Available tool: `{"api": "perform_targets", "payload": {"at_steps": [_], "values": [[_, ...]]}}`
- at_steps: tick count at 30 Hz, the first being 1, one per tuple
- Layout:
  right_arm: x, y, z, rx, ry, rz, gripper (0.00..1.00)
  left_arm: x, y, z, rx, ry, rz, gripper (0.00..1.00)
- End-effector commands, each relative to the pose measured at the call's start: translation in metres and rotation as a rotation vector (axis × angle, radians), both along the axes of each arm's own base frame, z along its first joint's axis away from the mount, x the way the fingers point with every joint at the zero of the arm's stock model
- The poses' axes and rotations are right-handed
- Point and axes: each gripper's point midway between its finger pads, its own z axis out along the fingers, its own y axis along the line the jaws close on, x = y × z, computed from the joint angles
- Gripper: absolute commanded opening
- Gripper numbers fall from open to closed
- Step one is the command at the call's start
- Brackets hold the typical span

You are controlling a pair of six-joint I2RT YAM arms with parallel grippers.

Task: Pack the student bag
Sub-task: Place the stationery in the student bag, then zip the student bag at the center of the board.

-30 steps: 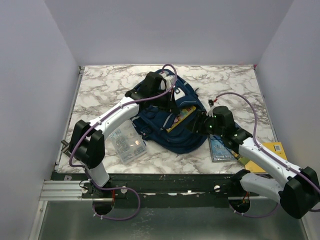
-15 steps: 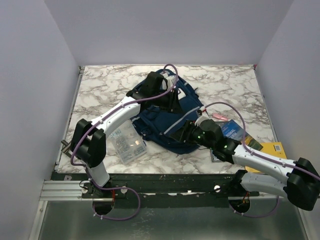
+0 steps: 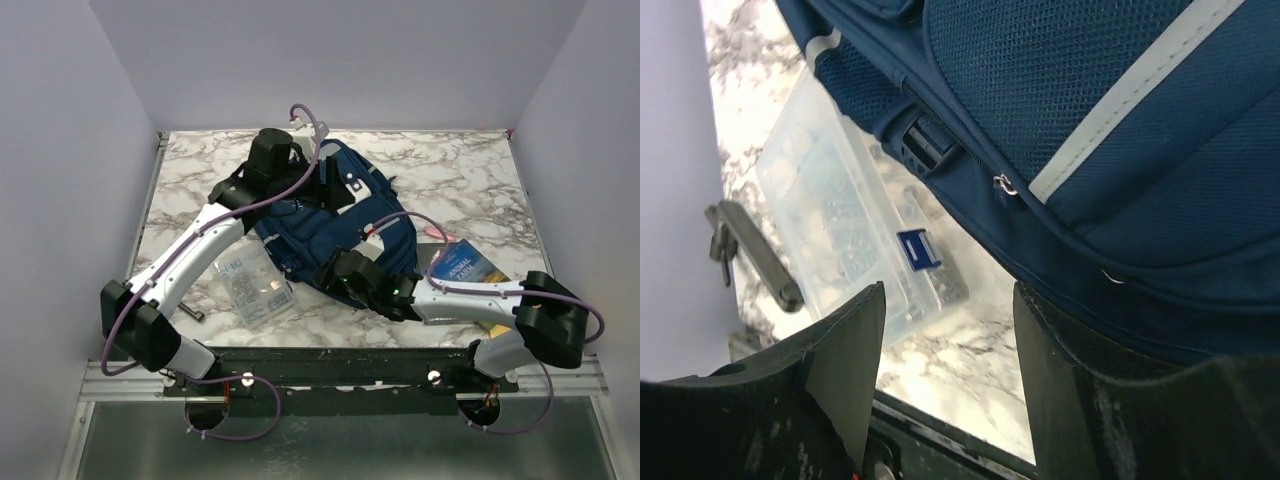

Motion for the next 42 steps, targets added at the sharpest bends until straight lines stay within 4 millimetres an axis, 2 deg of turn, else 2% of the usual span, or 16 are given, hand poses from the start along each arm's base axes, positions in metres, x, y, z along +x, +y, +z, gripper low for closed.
{"api": "perform_targets", "payload": {"at_steps": [1,7,18,23,27,36,42], "values": [[0.016,-0.012,-0.021,-0.112,0.053,-0.223,0.57,0.013,0.039,0.023,0.070,-0.159,0.177,0.70],[0.027,-0.008,-0.048,-0.169,0.123,-0.359,0.50,0.012,0.059,0.041,0.081,-0.236,0.258,0.70],[0.045,-0.005,-0.071,-0.398,0.148,-0.488,0.45,0.011,0.060,0.040,0.076,-0.246,0.257,0.70],[0.049,-0.019,-0.071,-0.431,0.139,-0.594,0.46,0.010,0.061,0.045,0.061,-0.251,0.257,0.70],[0.052,-0.023,-0.070,-0.477,0.129,-0.622,0.46,0.008,0.062,0.048,0.053,-0.254,0.257,0.70],[0.053,-0.031,-0.085,-0.604,0.121,-0.637,0.45,0.014,0.067,0.044,0.060,-0.247,0.271,0.70],[0.058,-0.038,-0.079,-0.648,0.070,-0.643,0.31,0.016,0.067,0.044,0.027,-0.214,0.259,0.69]]}}
